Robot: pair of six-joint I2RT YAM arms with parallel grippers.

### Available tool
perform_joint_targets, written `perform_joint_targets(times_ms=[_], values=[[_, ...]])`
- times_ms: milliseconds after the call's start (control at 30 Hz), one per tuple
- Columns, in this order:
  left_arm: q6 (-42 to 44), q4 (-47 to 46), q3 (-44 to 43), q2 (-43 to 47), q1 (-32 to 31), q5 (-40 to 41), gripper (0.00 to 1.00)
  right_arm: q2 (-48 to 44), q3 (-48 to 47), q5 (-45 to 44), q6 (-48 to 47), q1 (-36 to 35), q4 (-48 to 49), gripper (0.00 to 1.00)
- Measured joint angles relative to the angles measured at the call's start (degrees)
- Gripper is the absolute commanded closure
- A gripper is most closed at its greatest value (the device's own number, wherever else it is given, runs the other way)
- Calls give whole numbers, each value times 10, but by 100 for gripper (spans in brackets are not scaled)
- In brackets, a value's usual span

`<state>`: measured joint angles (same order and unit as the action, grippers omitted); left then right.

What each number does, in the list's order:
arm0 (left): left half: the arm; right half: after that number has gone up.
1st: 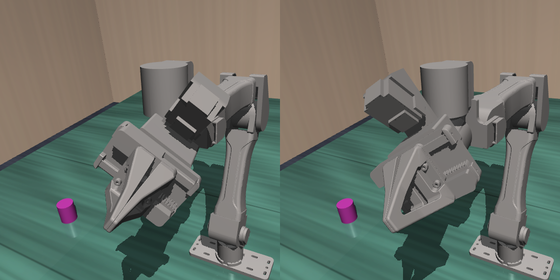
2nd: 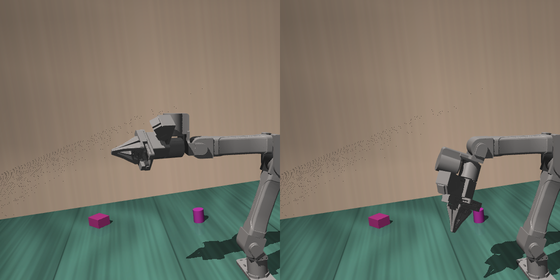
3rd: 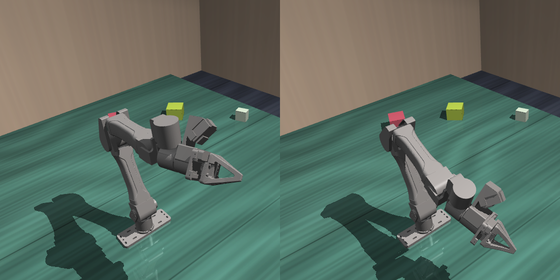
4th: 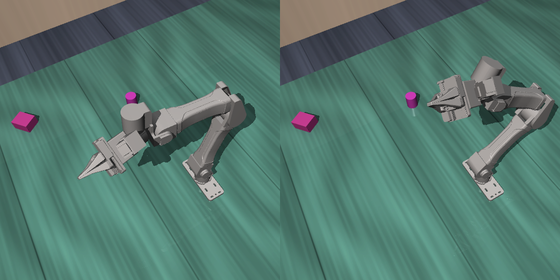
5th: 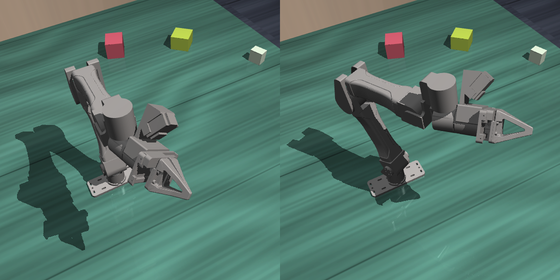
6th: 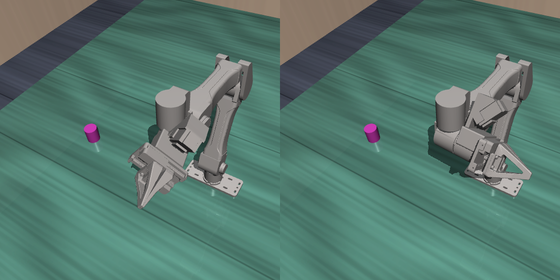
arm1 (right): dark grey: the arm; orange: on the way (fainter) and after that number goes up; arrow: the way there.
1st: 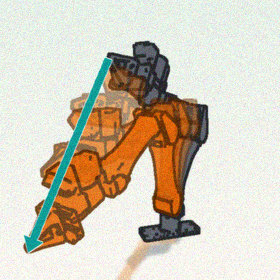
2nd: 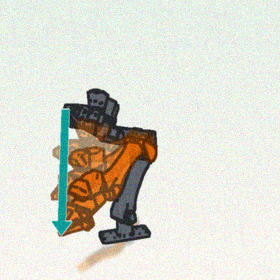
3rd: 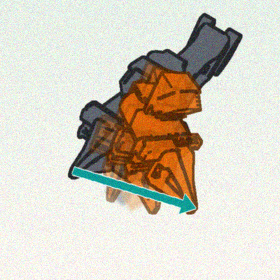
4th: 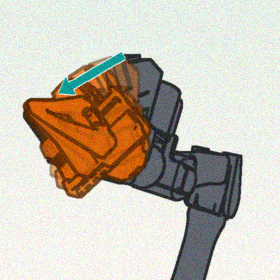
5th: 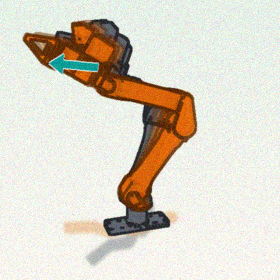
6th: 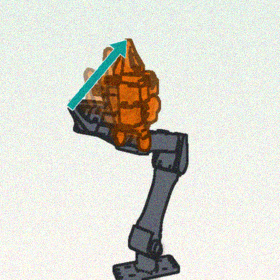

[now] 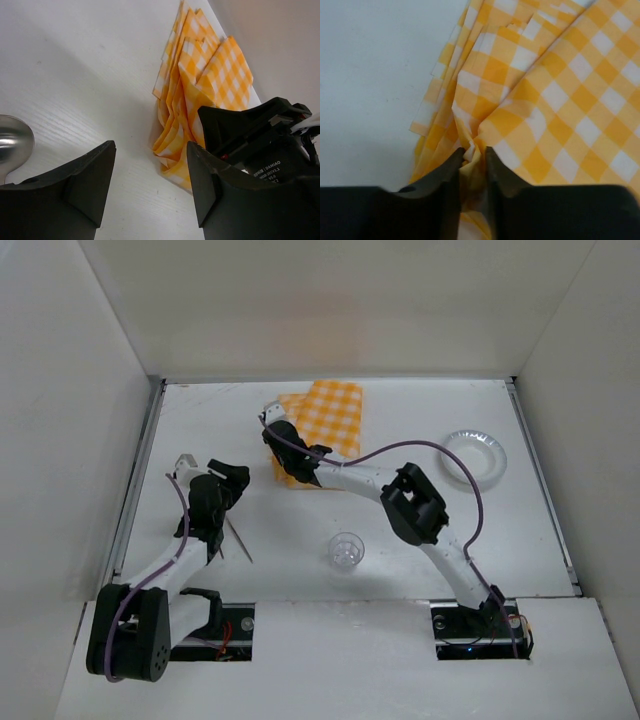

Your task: Set the dinner table for one person

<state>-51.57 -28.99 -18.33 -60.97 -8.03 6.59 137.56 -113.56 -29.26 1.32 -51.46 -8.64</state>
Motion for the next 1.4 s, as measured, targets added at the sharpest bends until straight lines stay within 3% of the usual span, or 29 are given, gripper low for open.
perform_joint_targets(times_ms=[167,333,433,600,833,1000,1133,1300,1400], values=[[0,-3,0,-8,-5,-1,45,-35,44,-13,41,3,18,90],[2,-12,-12,-73,-51,-2,52,-188,210,-9,146,29,75,91],[3,-20,-23,-109,-87,1,60,-304,322,-2,234,72,142,92],[6,-28,-57,-165,-160,23,61,-445,504,6,414,171,274,94],[20,-24,-104,-220,-197,61,61,-477,692,4,636,261,332,90],[29,-7,-111,-242,-200,93,64,-482,754,-22,720,266,323,88],[40,7,-112,-244,-212,116,58,-507,763,-50,744,267,290,88],[51,23,-123,-246,-215,120,54,-548,753,-78,715,275,273,87],[57,26,-138,-263,-213,113,61,-560,734,-103,670,279,259,86]])
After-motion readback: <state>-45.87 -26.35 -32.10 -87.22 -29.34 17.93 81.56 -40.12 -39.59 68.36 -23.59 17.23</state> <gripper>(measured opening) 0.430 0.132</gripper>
